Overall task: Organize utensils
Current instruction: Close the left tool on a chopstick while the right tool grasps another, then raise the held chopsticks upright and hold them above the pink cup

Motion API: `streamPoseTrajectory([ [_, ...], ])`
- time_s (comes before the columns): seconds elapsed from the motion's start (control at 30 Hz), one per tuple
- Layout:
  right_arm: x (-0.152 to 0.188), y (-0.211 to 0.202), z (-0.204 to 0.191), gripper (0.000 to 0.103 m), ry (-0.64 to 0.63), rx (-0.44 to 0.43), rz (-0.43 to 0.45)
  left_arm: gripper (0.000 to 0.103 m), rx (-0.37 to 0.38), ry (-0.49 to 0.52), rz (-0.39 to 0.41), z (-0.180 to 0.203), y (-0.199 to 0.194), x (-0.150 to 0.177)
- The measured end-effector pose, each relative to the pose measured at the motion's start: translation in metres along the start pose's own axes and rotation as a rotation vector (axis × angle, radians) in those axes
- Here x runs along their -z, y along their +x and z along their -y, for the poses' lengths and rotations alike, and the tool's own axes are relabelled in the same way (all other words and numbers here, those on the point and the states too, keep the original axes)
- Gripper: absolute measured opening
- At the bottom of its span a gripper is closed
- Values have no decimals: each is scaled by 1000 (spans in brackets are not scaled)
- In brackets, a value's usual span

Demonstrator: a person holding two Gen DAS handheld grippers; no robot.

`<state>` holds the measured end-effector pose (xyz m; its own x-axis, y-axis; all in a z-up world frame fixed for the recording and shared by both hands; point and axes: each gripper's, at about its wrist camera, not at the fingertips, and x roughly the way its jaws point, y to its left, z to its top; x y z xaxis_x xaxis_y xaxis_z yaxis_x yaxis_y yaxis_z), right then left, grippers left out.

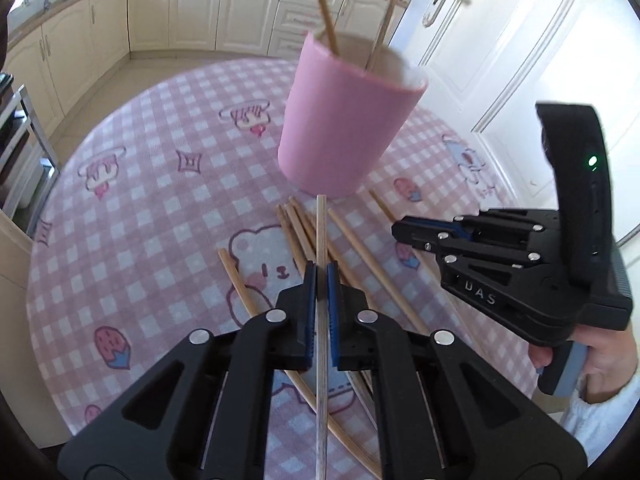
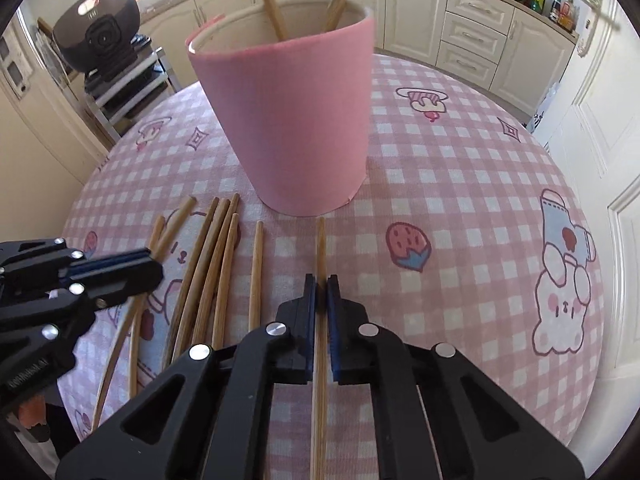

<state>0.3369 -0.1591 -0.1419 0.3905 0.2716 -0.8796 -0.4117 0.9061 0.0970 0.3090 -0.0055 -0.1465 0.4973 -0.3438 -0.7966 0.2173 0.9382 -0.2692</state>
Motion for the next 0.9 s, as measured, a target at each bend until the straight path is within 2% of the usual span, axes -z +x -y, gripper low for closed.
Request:
streamPoseTrajectory([
  [0.3, 3, -66, 2, 4, 39, -82, 188, 6, 6, 28, 136, 15, -68, -11],
  [0.47, -2, -91, -15, 4, 25, -105, 259, 5, 8, 36, 207, 21, -101, -14],
  [0.9, -17, -157, -28, 4, 24, -138, 440, 5, 38, 115, 338, 55, -149, -39],
])
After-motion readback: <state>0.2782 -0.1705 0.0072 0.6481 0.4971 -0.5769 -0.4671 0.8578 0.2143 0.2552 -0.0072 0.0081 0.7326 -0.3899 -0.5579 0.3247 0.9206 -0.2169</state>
